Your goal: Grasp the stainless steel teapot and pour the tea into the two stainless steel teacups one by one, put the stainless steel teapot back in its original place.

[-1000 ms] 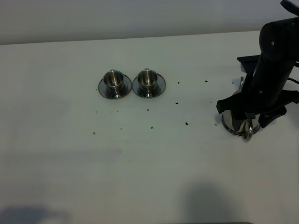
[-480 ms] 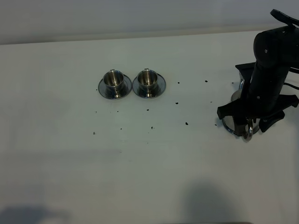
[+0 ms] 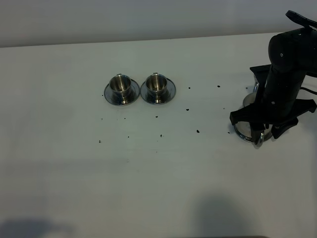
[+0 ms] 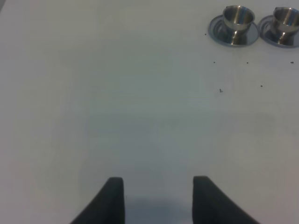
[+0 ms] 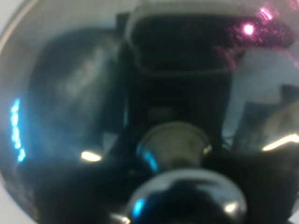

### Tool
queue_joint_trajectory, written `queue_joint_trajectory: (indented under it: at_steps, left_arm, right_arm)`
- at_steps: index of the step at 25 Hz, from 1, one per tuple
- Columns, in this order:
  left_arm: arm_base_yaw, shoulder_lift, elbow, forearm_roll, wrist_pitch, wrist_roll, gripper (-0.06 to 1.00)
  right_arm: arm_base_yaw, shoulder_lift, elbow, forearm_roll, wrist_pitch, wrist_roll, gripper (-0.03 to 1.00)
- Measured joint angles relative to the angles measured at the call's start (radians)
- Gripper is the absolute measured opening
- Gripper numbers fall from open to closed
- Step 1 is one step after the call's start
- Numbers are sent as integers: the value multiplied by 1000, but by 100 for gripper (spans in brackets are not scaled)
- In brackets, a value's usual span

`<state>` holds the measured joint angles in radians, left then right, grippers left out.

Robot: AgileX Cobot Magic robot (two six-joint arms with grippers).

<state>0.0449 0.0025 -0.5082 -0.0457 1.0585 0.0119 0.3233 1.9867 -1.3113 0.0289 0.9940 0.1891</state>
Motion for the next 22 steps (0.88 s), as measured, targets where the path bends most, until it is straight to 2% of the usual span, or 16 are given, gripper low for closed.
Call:
queue_joint_trajectory:
  at_steps: [9, 22]
  left_arm:
    - [0, 0, 0, 0, 0, 0, 38]
    - [0, 0, 0, 0, 0, -1, 38]
  right_arm:
    - [0, 0, 0, 0, -3, 0, 19]
    - [0, 0, 0, -2, -9, -24, 18]
